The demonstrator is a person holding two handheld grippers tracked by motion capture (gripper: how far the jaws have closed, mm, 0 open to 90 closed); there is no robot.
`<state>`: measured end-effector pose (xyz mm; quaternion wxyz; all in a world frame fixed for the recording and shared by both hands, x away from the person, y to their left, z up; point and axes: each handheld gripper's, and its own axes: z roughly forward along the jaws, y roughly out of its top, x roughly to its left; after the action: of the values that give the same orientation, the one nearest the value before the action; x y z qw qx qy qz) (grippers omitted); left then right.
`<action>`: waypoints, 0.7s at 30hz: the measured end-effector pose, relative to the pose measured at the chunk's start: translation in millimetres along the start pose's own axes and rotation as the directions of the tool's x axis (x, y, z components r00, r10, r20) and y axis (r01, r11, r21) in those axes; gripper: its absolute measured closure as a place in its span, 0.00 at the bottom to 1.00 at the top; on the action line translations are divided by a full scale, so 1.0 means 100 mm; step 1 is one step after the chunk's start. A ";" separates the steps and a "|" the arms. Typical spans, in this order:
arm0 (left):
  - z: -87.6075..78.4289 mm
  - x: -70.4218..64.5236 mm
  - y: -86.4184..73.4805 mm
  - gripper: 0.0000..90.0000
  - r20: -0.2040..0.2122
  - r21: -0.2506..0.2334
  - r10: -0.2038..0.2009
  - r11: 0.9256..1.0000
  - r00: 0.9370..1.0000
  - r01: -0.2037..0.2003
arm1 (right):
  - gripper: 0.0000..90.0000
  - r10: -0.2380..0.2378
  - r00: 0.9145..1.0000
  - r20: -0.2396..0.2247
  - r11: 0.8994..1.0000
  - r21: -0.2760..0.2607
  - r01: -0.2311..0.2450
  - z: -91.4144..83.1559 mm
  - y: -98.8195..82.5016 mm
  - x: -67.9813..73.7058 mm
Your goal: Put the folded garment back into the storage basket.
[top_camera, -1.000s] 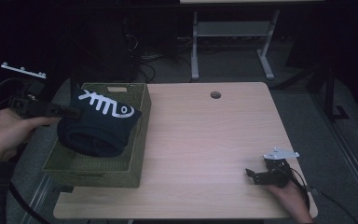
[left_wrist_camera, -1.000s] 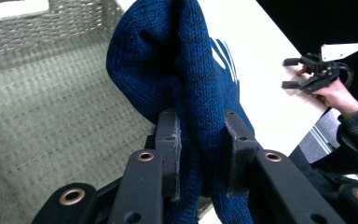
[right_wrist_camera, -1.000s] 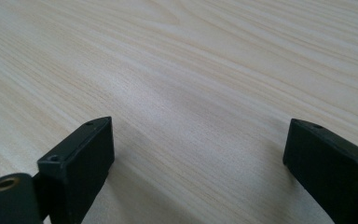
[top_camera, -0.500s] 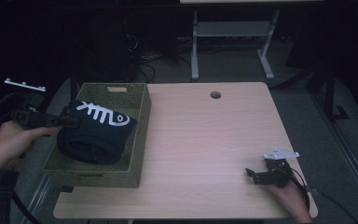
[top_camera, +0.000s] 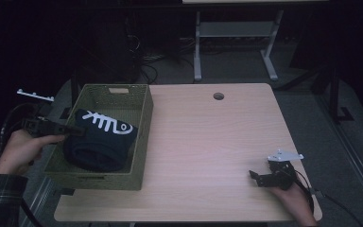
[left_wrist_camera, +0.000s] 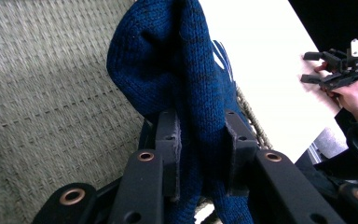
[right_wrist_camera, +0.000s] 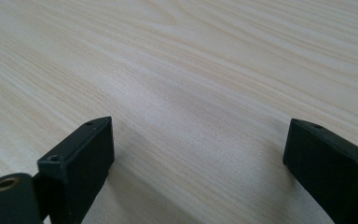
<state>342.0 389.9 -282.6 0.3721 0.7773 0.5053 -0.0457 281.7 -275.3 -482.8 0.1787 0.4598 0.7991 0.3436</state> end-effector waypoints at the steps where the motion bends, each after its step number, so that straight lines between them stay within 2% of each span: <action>1: 0.05 0.02 -0.01 0.80 0.003 0.007 -0.006 1.000 1.000 0.006 | 0.09 0.000 1.000 0.000 1.000 0.000 0.000 0.00 0.00 0.00; 8: 0.24 0.15 -0.04 0.80 0.018 0.017 -0.038 0.999 0.999 0.037 | 0.09 0.000 1.000 0.000 1.000 0.000 0.000 0.00 0.00 0.00; 14: 0.30 0.27 -0.05 0.80 -0.030 0.031 -0.039 0.999 0.999 0.040 | 0.09 0.000 1.000 0.000 1.000 0.000 0.000 0.00 0.00 0.00; 18: 0.37 0.35 -0.04 0.80 -0.086 0.047 -0.031 0.998 0.996 0.035 | 0.09 0.001 1.000 0.000 1.000 0.000 -0.001 0.00 0.00 0.00; 21: 0.43 0.43 -0.02 0.80 -0.106 0.055 -0.032 0.998 0.994 0.038 | 0.09 0.001 1.000 0.000 1.000 0.000 -0.001 0.00 0.00 0.00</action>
<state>373.9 395.7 -333.8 0.3220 0.7799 0.5361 -0.0257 281.6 -275.3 -482.8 0.1787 0.4603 0.7989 0.3435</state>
